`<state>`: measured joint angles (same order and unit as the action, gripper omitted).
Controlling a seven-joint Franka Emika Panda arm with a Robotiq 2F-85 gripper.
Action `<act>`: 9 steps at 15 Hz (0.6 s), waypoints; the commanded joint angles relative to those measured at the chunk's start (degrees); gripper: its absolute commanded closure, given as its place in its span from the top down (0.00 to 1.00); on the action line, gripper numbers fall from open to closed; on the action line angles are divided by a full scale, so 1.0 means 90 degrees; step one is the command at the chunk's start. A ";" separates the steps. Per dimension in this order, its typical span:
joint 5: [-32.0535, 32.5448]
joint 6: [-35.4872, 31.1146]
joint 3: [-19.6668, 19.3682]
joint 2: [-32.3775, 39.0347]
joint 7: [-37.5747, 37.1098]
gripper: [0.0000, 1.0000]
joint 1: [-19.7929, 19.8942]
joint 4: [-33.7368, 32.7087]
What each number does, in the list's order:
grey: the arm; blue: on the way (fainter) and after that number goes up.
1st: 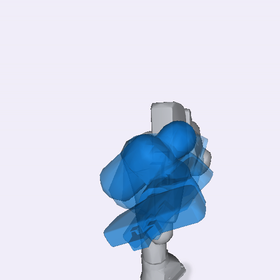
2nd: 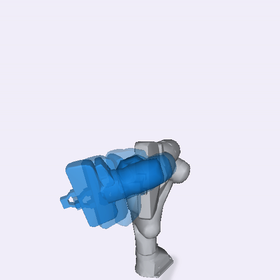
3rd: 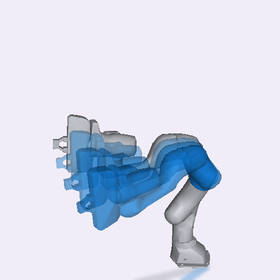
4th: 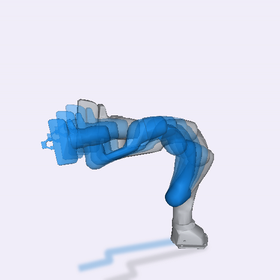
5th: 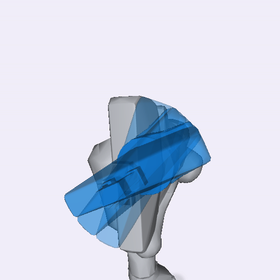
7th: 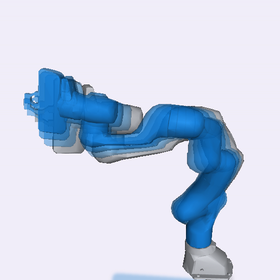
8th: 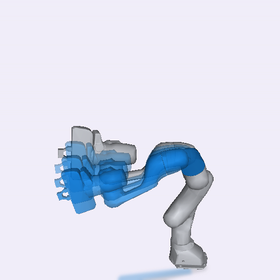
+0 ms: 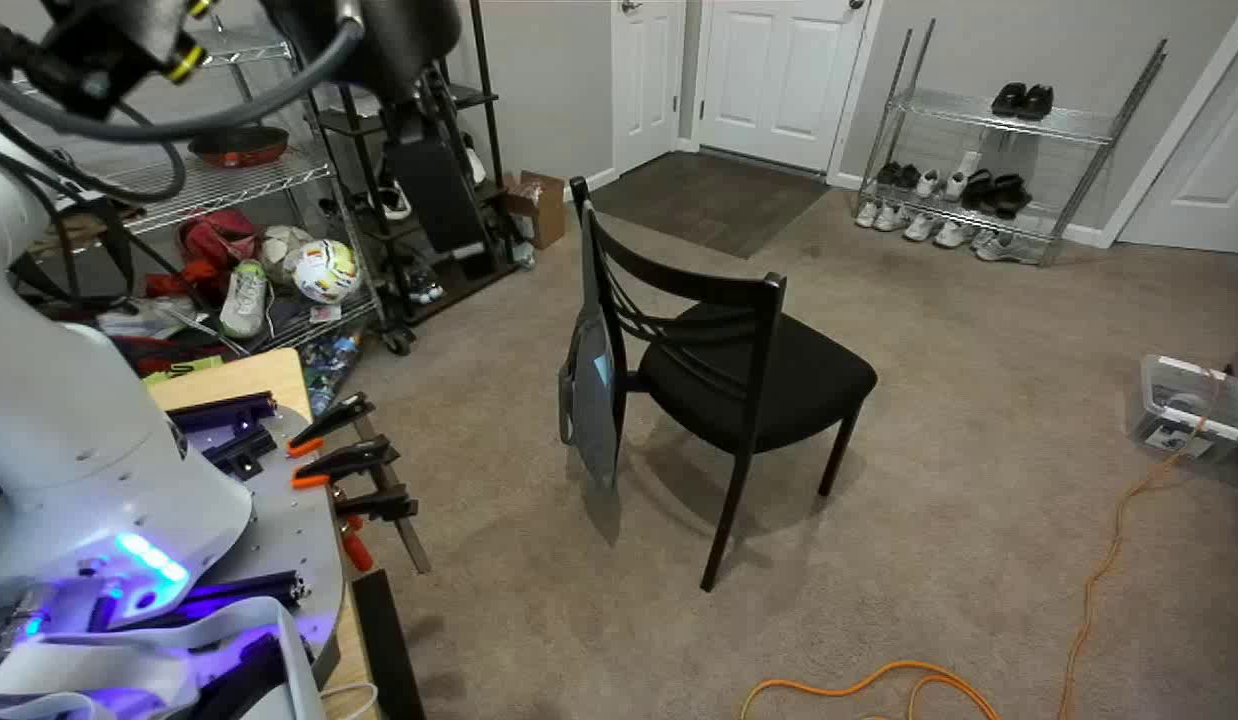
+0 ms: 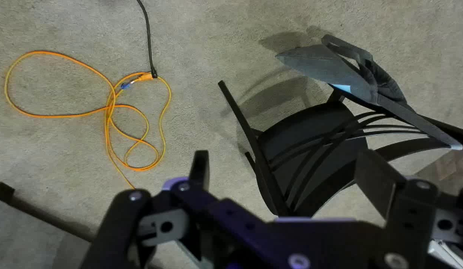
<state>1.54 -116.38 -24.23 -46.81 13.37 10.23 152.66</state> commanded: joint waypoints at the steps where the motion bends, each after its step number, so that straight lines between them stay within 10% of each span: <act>1: -0.0129 0.0010 0.0131 0.0054 0.0108 1.00 0.0153 -0.0011; 9: -0.0358 -0.0371 0.0332 0.0135 0.0053 1.00 -0.0172 -0.0048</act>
<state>1.38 -116.99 -23.61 -46.80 13.37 10.08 152.62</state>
